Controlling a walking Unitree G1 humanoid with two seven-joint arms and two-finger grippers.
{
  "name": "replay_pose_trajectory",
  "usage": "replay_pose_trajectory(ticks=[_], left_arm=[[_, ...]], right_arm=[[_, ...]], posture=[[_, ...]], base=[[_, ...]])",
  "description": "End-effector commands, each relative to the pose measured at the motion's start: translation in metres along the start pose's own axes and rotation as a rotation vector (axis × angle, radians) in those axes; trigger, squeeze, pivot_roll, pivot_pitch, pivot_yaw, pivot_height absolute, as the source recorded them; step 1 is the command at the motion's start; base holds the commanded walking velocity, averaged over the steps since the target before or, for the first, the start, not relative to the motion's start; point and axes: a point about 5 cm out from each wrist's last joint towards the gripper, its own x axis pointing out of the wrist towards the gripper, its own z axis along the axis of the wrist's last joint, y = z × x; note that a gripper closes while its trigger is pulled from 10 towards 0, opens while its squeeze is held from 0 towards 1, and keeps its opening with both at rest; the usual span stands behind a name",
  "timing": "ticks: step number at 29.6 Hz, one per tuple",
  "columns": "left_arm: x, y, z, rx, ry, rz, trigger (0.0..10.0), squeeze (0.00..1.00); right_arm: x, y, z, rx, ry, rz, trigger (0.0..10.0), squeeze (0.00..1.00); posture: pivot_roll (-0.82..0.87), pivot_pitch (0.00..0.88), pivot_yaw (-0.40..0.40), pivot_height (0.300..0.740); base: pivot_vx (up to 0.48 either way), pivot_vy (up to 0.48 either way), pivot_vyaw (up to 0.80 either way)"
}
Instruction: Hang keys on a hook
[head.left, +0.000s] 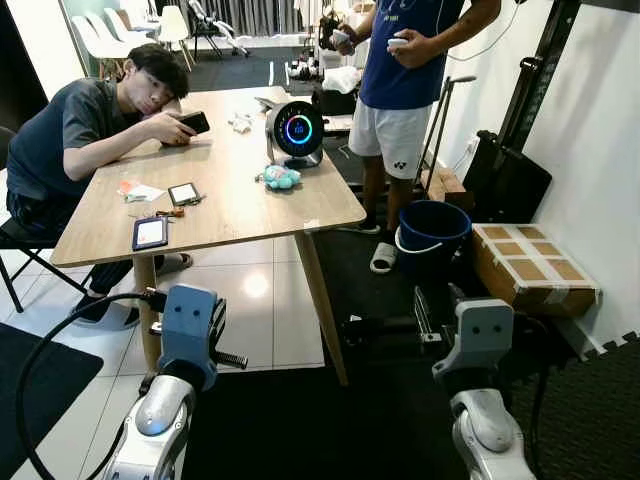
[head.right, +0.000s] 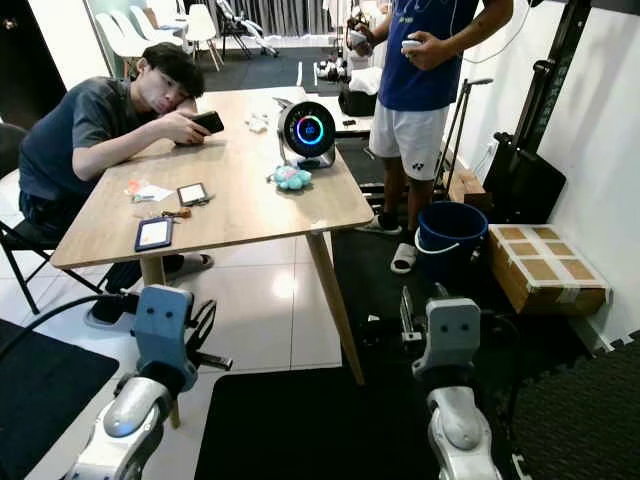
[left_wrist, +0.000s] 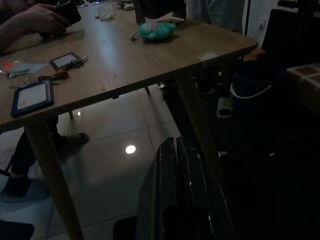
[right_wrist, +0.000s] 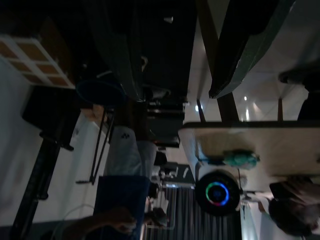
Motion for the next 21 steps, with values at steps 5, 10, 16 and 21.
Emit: replay_pose_trajectory(ticks=[5,10,16,21], left_arm=[[-0.0029,-0.0019,0.0001,0.012,0.011,0.001,10.0,0.00],[-0.0025,-0.0045,0.0007,0.029,0.015,-0.006,10.0,0.00],[-0.0032,-0.0043,0.0007,0.030,0.022,-0.002,10.0,0.00],[-0.0035,-0.0043,0.0006,0.029,0.026,-0.003,10.0,0.00]], right_arm=[[-0.0043,-0.0009,-0.0019,0.018,0.033,-0.006,10.0,0.00],[-0.0035,0.0029,-0.0023,0.020,0.044,0.006,10.0,0.00],[-0.0055,0.0046,-0.0034,0.021,0.064,0.015,10.0,0.00],[-0.0059,0.0045,-0.0038,0.018,0.072,0.018,10.0,0.00]], posture=[[0.05,0.119,0.040,0.740],[0.05,0.121,0.039,0.740],[0.05,0.123,0.037,0.740],[0.05,0.124,0.037,0.740]], base=[[0.000,0.000,0.00],[0.480,0.000,0.00],[0.480,0.000,0.00],[0.460,0.000,0.00]])
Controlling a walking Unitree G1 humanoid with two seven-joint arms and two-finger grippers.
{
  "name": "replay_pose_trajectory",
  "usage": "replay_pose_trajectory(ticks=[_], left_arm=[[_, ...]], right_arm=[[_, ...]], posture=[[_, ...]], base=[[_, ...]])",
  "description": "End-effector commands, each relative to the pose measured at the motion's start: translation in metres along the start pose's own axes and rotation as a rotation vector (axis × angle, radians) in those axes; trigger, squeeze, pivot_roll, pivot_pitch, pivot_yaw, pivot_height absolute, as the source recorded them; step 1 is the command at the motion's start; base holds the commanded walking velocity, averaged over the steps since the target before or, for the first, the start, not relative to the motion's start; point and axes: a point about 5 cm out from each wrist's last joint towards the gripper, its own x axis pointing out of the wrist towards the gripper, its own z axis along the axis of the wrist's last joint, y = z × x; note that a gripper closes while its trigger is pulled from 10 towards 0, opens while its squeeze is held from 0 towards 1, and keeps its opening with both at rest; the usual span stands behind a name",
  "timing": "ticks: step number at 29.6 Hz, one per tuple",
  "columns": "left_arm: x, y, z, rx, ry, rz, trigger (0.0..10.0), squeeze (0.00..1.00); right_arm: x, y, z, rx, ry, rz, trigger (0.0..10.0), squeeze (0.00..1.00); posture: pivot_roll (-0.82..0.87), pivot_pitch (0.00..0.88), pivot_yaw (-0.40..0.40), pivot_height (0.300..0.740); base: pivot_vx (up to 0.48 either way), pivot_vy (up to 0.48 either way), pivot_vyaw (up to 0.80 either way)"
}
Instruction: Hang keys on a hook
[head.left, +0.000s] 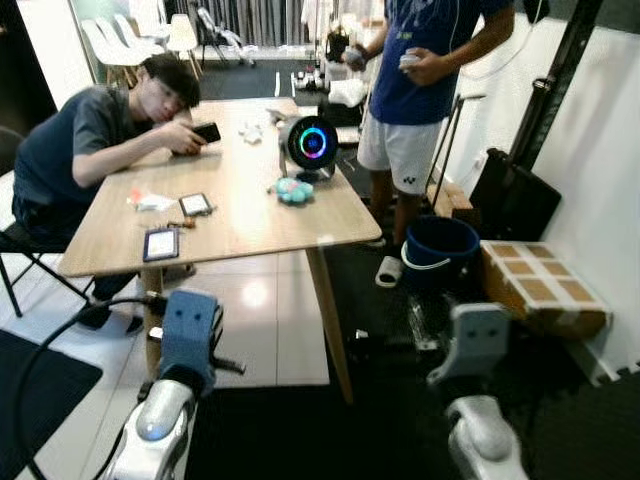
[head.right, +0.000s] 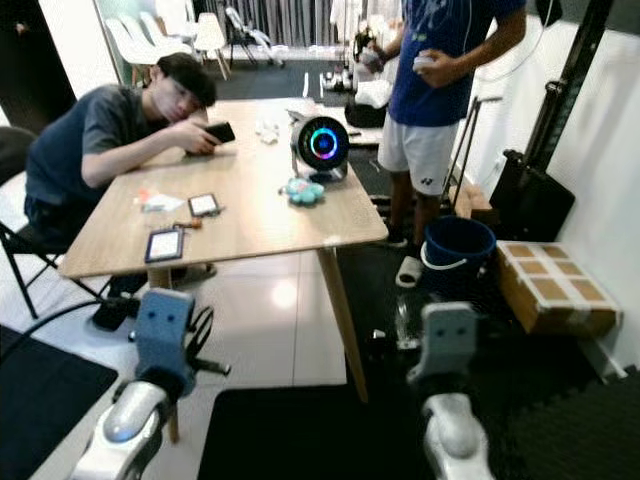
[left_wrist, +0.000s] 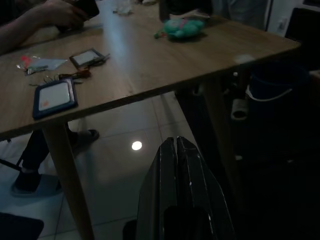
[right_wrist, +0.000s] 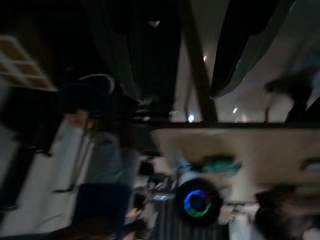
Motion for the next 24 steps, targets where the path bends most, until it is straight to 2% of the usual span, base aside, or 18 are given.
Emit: replay_pose_trajectory(ticks=[1,24], left_arm=[[-0.0004,-0.0028,0.0008,0.014,0.004,-0.011,10.0,0.00],[-0.0014,-0.0030,0.0017,0.023,0.008,-0.016,10.0,0.00]], right_arm=[[-0.0004,-0.0055,-0.0009,-0.007,0.015,-0.013,10.0,0.00],[-0.0005,-0.0025,0.0000,-0.021,0.020,0.009,10.0,0.00]], posture=[[0.05,0.124,0.037,0.740],[0.06,0.120,0.036,0.740]], base=[[0.439,0.000,0.00],[0.393,0.000,0.00]])
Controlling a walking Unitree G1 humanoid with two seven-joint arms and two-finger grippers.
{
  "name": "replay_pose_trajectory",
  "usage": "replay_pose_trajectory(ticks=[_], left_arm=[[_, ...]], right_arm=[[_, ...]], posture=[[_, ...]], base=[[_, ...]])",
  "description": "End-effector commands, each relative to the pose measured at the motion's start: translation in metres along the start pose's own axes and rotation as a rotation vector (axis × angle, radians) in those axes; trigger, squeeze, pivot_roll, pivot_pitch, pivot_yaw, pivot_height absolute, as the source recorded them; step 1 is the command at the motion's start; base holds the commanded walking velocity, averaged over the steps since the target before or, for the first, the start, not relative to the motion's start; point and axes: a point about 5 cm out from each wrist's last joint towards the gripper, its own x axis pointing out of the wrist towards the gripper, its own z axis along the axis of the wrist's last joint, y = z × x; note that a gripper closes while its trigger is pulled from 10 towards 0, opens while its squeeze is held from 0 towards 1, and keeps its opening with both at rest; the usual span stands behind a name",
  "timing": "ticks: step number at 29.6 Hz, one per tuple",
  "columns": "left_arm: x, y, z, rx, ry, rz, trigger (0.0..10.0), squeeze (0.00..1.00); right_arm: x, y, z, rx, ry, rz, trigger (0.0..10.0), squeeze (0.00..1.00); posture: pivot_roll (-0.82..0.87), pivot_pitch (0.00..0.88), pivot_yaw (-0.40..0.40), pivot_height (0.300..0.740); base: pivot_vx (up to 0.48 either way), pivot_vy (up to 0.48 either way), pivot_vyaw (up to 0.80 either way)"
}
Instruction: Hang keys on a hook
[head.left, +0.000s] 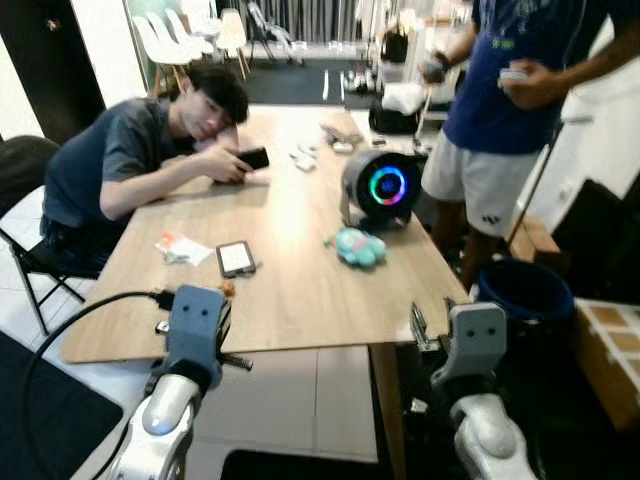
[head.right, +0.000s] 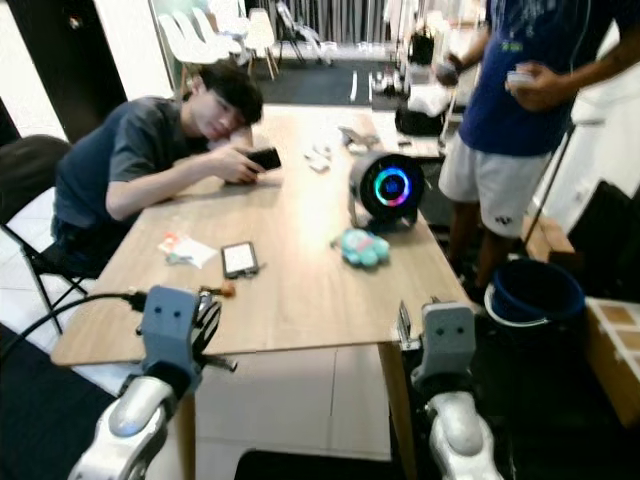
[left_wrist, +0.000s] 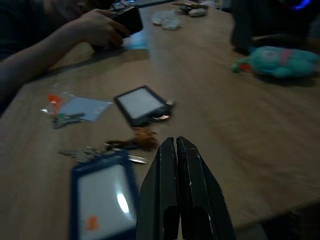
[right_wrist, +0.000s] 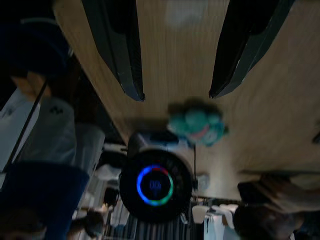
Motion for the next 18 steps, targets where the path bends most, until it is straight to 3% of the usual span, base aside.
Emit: replay_pose_trajectory(ticks=[1,6,11,18], left_arm=[[-0.0020,0.0018,-0.0035,0.018,0.021,0.004,10.0,0.00],[-0.0018,0.0015,-0.0031,0.020,0.021,0.002,10.0,0.00],[-0.0017,0.0006,-0.0010,0.025,0.017,-0.002,10.0,0.00],[0.0004,-0.0013,0.0063,0.094,0.002,-0.017,10.0,0.00]], right_arm=[[-0.0022,0.0034,-0.0011,0.009,0.011,0.011,10.0,0.00],[-0.0021,0.0035,-0.0012,0.008,0.012,0.011,10.0,0.00],[-0.0028,0.0038,-0.0022,0.006,0.016,0.011,10.0,0.00],[-0.0025,0.0052,-0.0005,-0.010,0.008,0.022,10.0,0.00]], posture=[[0.06,0.120,0.036,0.740],[0.06,0.120,0.037,0.740],[0.06,0.125,0.040,0.740],[0.06,0.128,0.041,0.740]], base=[[0.277,0.000,0.00],[0.272,0.000,0.00],[0.000,0.000,0.00],[0.000,0.000,0.00]])
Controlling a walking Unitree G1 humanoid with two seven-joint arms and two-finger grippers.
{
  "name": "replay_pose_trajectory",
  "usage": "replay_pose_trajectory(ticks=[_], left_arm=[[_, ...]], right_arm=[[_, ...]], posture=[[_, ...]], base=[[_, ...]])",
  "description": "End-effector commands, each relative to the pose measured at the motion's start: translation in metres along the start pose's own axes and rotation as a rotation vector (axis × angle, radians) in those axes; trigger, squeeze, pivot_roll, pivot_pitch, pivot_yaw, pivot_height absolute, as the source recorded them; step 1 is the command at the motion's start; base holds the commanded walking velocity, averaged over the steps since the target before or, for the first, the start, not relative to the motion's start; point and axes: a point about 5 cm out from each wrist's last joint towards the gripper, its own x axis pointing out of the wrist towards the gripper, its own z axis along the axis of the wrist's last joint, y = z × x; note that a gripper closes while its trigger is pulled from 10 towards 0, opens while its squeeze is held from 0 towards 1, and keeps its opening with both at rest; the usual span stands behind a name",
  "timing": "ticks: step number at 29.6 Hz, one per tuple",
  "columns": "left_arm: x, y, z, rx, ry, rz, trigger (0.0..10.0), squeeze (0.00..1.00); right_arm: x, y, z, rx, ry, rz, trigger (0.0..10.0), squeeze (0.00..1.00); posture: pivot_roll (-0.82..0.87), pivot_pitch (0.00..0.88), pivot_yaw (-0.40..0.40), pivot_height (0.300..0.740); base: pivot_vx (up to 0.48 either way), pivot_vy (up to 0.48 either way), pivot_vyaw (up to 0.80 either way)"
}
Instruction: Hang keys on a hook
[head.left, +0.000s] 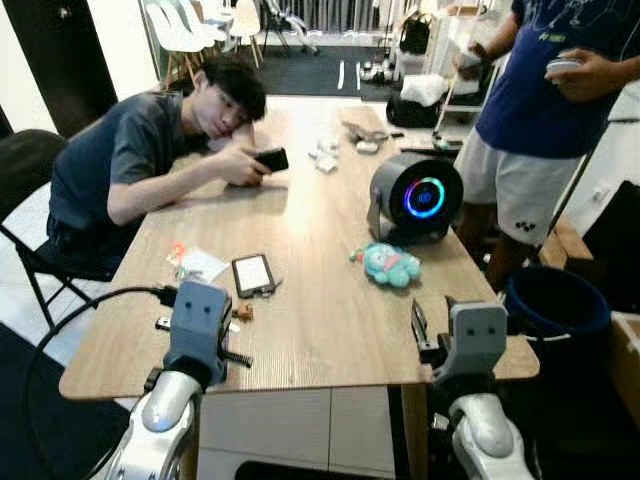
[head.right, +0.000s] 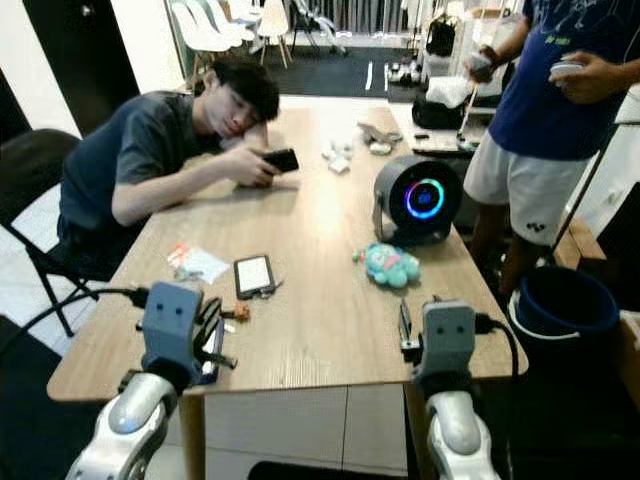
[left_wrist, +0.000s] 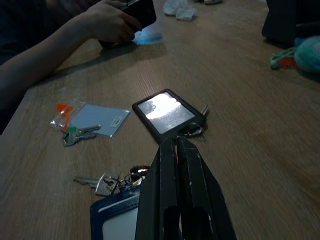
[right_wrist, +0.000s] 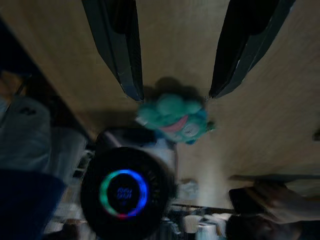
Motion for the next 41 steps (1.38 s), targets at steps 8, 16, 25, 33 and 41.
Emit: replay_pose_trajectory(ticks=[8,16,25,33,41], left_arm=[[0.009,-0.014,0.017,0.239,0.060,-0.132,10.0,0.00],[0.036,-0.056,0.029,0.127,0.114,-0.229,10.0,0.00],[0.062,-0.081,0.019,0.156,0.210,-0.322,10.0,0.00],[0.076,-0.067,0.011,0.061,0.307,-0.223,10.0,0.00],[0.091,0.010,0.010,0.014,0.345,0.032,10.0,0.00]], right_arm=[[0.000,0.001,0.001,-0.024,-0.002,0.011,10.0,0.00],[0.002,0.005,0.000,-0.019,0.002,0.020,10.0,0.00],[0.007,0.008,0.000,-0.014,0.012,0.024,10.0,0.00],[0.008,0.007,-0.006,-0.020,0.042,0.007,10.0,0.00],[0.008,0.015,-0.006,-0.007,0.046,0.030,10.0,0.00]], posture=[[0.06,0.132,0.042,0.740],[0.06,0.150,0.047,0.740],[0.06,0.197,0.070,0.740],[0.08,0.218,0.087,0.740],[0.09,0.215,0.082,0.740]], base=[[0.000,0.000,0.00],[0.000,0.000,0.00],[0.000,0.000,0.00],[0.000,0.000,0.00],[0.000,0.000,0.00]])
